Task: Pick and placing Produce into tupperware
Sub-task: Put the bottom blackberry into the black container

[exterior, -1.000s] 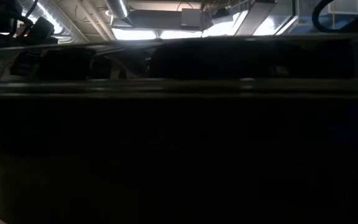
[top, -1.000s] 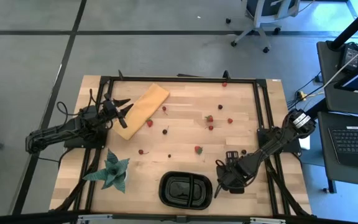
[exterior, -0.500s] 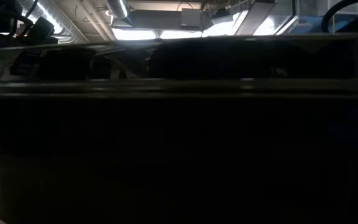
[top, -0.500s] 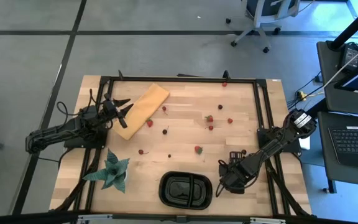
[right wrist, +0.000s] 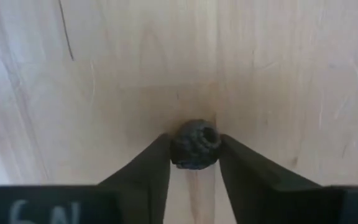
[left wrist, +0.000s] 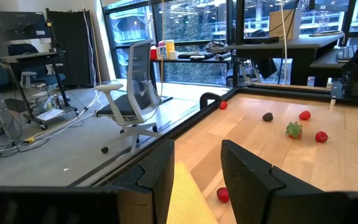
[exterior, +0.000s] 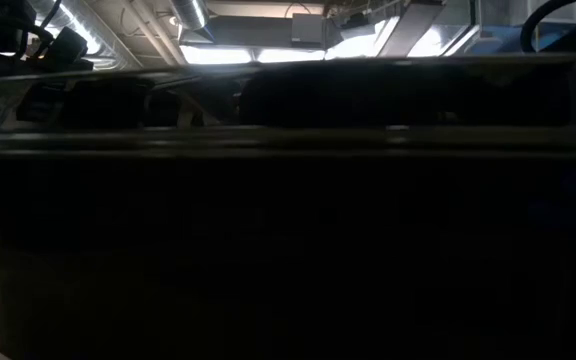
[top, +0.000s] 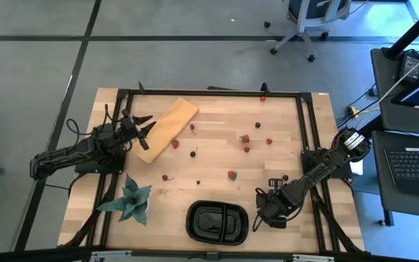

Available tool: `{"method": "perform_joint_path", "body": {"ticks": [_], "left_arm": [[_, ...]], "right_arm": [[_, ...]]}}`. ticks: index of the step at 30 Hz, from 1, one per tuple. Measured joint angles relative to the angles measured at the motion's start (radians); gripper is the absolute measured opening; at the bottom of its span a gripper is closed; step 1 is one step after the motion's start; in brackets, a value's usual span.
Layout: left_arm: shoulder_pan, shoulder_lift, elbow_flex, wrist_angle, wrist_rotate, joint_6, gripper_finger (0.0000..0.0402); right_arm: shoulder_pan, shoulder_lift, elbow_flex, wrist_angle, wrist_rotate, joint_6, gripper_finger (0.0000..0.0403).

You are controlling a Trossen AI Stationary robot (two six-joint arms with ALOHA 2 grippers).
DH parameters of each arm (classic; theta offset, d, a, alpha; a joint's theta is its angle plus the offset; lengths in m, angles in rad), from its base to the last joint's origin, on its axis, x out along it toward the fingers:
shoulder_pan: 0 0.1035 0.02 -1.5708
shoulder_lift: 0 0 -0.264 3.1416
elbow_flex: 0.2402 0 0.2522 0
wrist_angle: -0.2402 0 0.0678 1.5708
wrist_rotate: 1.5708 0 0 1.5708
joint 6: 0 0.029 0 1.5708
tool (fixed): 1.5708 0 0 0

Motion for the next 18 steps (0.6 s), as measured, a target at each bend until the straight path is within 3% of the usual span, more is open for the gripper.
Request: {"method": "perform_joint_path", "body": {"ticks": [7,18], "left_arm": [[0.000,0.000,0.000,0.000,0.000,0.001,0.0125],[0.000,0.000,0.000,0.000,0.000,-0.001,0.0125]], "right_arm": [[-0.001,0.001,0.000,0.002,0.004,0.082,0.0094],[-0.002,0.001,0.000,0.010,0.010,0.186,0.0092]]}}
